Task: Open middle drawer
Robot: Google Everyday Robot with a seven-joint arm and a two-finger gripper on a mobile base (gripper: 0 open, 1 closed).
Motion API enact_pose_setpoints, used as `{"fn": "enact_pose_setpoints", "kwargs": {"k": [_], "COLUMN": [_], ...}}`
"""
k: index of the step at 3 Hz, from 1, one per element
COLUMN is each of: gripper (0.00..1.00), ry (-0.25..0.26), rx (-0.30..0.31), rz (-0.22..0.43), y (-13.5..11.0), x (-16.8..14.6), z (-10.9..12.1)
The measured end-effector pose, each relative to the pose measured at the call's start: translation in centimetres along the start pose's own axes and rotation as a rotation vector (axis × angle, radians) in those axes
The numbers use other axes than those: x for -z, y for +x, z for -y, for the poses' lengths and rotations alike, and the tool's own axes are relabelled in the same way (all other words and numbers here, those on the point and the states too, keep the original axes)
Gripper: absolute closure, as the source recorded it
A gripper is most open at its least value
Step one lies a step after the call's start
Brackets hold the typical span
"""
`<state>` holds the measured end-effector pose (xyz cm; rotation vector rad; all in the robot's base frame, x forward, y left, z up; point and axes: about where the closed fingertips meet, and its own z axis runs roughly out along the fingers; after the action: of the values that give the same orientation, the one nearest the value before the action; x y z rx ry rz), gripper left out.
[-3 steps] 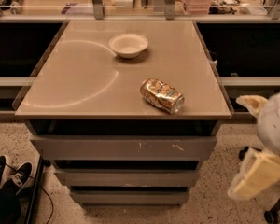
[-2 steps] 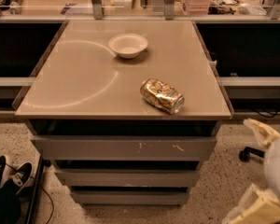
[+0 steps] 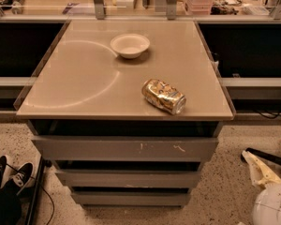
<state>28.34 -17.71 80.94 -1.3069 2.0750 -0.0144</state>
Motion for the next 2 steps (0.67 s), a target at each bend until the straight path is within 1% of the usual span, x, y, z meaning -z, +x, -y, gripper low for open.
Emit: {"fn": "enact_pose_setpoints", "kwargs": {"k": [1, 2], "gripper": [0.0, 0.0], "ry": [-0.065, -0.169], "rx": [-0.021, -0.118], "rz": [0.015, 0.038], "y": [1.5, 4.9], "x": [-2.0, -7.3], "z": [-1.6, -5.7]}}
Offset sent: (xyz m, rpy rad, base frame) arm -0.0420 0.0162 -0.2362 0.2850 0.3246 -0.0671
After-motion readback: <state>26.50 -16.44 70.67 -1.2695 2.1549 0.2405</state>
